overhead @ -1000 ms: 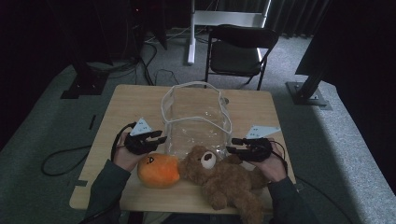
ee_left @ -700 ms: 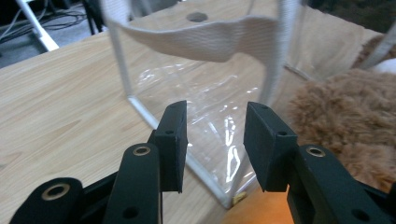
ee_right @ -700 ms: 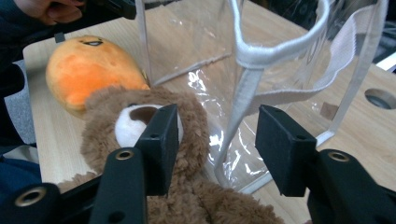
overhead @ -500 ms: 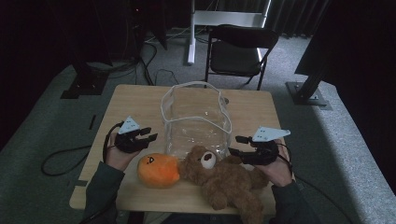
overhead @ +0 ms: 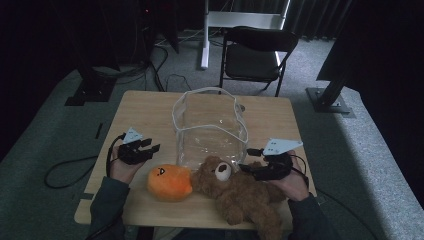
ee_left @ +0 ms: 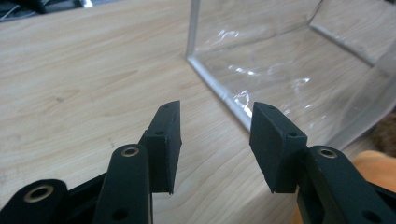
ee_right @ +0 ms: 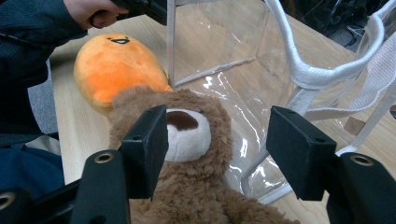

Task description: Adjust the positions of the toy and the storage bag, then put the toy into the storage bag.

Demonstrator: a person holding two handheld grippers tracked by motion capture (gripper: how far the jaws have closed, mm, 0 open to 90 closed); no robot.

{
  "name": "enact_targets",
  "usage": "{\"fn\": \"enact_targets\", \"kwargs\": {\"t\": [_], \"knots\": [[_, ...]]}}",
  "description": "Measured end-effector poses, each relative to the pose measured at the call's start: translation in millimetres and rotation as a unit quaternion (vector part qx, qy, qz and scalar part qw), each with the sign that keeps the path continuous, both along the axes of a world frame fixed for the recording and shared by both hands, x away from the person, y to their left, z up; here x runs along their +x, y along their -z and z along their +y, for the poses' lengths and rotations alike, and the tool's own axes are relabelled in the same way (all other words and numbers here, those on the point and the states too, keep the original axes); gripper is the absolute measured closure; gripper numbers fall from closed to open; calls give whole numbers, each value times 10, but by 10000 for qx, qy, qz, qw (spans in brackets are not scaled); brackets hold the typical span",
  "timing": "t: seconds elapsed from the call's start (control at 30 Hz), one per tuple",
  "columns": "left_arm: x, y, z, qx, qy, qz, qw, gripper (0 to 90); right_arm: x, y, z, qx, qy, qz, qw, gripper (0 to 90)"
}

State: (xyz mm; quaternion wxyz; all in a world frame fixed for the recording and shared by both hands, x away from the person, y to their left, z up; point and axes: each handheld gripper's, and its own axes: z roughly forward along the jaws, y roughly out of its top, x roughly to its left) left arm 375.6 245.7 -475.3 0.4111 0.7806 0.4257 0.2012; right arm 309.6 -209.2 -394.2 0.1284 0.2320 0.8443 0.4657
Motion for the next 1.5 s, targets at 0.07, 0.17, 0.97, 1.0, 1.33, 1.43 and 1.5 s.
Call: {"fn": "enact_targets", "kwargs": {"t": [0.07,0.17,0.97,1.0,1.33,1.43,1.5], "knots": [[12,28,18,76,-55,25,10000,531,-2,2,-1,27,-12,1,10000,366],[29,66,33,165,-164,60,9997,523,-7,2,1,54,-30,-12,10000,355],[168,483,220,447,-846,382,9947,468,1,136,105,3,-104,270,9996,189],[171,492,223,462,-852,382,9946,468,1,136,105,3,-104,270,9996,189],[206,586,265,431,-904,615,9931,464,-7,237,153,59,-140,420,9990,112],[215,615,260,469,-895,673,9926,464,-6,257,170,67,-133,452,9989,107],[222,624,261,465,-883,691,9926,461,-11,276,190,67,-147,465,9988,105]]}}
